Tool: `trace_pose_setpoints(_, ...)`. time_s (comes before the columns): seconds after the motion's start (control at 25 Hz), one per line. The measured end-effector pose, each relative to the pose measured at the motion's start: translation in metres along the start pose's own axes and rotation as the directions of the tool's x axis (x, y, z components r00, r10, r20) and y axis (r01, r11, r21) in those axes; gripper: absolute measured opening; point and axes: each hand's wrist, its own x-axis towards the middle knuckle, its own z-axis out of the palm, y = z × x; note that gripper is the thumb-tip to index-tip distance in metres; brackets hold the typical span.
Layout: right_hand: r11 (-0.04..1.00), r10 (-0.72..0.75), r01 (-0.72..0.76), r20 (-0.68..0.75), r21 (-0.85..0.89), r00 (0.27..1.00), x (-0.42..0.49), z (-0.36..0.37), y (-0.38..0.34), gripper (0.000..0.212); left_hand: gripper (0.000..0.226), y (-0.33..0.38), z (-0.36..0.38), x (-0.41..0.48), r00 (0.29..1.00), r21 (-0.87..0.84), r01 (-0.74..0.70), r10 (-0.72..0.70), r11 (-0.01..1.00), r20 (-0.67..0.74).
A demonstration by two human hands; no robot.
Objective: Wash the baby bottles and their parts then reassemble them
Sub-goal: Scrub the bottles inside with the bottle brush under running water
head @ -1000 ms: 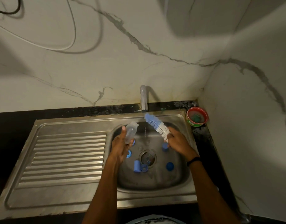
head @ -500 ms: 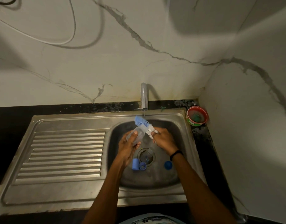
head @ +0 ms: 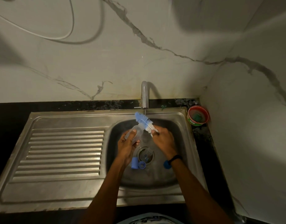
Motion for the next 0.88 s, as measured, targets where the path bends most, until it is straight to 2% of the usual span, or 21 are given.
trace_pose_setpoints(0.12,0.998,-0.056,0.055,-0.020,-0.027,0.998,-0.004,0.003,-0.002,0.023,0.038,-0.002,0.003,0.004,1.000,0.046,0.019,-0.018,0.999,-0.013)
trace_pose_setpoints(0.24,0.991,-0.111,0.108,-0.034,-0.080,0.993,-0.005,0.000,-0.002,0.027,0.029,-0.003,0.008,0.005,0.998,0.072,0.025,-0.020,0.997,-0.066)
trace_pose_setpoints(0.48,0.979,-0.180,0.174,-0.044,-0.107,0.983,-0.010,0.002,-0.005,0.026,0.034,-0.001,0.011,0.001,0.997,0.134,-0.048,0.040,0.990,0.065)
trace_pose_setpoints(0.56,0.983,-0.169,0.161,-0.093,-0.092,0.981,-0.012,0.000,-0.009,0.027,0.029,-0.006,0.012,-0.004,0.992,0.143,-0.081,0.065,0.986,0.112)
trace_pose_setpoints(0.68,0.976,-0.176,0.167,-0.050,-0.136,0.983,-0.012,0.001,-0.005,0.025,0.016,-0.002,0.013,-0.002,0.996,0.175,-0.071,0.078,0.982,-0.035)
trace_pose_setpoints(0.8,0.975,-0.154,0.147,-0.032,-0.164,0.988,-0.018,0.003,-0.007,0.026,0.011,0.002,0.012,0.000,0.997,0.198,-0.068,0.075,0.978,-0.029)
trace_pose_setpoints(0.88,0.974,-0.174,0.169,-0.016,-0.151,0.985,-0.016,0.005,-0.005,0.024,0.015,0.001,0.010,-0.001,0.997,0.146,-0.061,0.068,0.987,-0.046)
